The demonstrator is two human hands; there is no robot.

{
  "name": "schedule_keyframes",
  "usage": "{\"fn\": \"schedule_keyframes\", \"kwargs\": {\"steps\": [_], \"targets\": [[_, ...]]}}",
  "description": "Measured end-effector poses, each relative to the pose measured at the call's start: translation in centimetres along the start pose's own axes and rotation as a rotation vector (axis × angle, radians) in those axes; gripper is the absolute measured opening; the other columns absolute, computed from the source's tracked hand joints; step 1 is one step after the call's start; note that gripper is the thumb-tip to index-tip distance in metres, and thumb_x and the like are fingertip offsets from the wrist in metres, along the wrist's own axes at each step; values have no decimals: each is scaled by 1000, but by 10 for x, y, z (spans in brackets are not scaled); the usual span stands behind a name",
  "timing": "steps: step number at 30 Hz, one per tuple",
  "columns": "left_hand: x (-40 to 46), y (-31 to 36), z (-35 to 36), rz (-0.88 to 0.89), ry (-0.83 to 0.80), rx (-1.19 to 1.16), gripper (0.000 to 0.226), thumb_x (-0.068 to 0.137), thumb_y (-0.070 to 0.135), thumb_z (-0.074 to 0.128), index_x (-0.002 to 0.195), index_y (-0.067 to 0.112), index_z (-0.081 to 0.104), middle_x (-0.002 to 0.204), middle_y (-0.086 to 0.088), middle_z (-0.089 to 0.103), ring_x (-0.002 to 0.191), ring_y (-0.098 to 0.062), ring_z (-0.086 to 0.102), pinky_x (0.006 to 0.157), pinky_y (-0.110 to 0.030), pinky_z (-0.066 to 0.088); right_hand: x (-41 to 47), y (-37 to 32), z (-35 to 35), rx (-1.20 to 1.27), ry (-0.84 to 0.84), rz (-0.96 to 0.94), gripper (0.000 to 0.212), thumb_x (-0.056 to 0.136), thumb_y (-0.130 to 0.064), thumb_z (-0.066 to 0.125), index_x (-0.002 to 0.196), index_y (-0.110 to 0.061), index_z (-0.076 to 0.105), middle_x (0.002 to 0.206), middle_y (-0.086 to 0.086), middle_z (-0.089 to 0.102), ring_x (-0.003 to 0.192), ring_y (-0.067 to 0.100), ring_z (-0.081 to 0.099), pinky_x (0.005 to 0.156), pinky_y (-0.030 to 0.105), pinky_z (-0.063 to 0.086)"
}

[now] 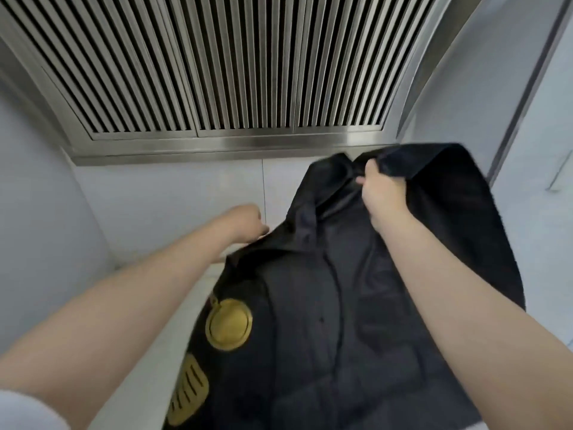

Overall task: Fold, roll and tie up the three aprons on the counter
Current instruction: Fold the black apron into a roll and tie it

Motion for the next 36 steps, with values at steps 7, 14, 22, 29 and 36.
{"fn": "schedule_keyframes", "kwargs": {"steps": [7, 14, 22, 29, 36], "targets": [[5, -15, 105, 176, -331, -94, 82, 78, 46, 70, 141, 11, 32, 134, -8, 49, 118, -23, 51, 92, -28, 41, 9, 114, 9, -525, -364, 311, 44, 103, -35, 27, 66, -22, 47, 87, 14, 59, 73, 18, 50, 93, 37, 45], [49, -55, 197, 65, -205, 133, 91, 80, 32, 70, 148, 17, 10, 146, -11, 26, 105, -30, 56, 81, -40, 51, 53, 147, 24, -193, -265, 416, 29, 99, -33, 41, 105, -8, 54, 57, -1, 57, 58, 13, 52, 80, 25, 46], [126, -100, 198, 46, -167, 283, 14, 86, -1, 51, 95, 0, 62, 102, -15, 61, 88, -31, 58, 71, -34, 42, 112, 202, 33, -219, -93, 493, 22, 101, -25, 38, 106, -5, 45, 64, 7, 53, 52, 14, 49, 47, 19, 46], [155, -145, 183, 33, -137, 319, 67, 88, 16, 56, 146, 13, 22, 152, -10, 25, 132, -33, 33, 108, -42, 31, 119, 268, 33, -801, -504, 492, 73, 93, -43, 53, 149, -9, 21, 151, 8, 31, 135, 29, 35, 108, 36, 33], [163, -147, 217, -238, -200, -49, 12, 88, 18, 57, 83, 8, 55, 82, -7, 57, 85, -25, 55, 64, -29, 40, 92, 291, 70, -1126, -842, -2, 34, 93, -23, 56, 125, -11, 55, 131, 10, 49, 115, 24, 52, 96, 27, 38]]}}
Point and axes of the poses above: each hand's wrist, its own x-axis towards the middle knuckle, its own z-axis out of the palm, y = z × x, the point moved 1 cm from there along x, towards the middle knuckle
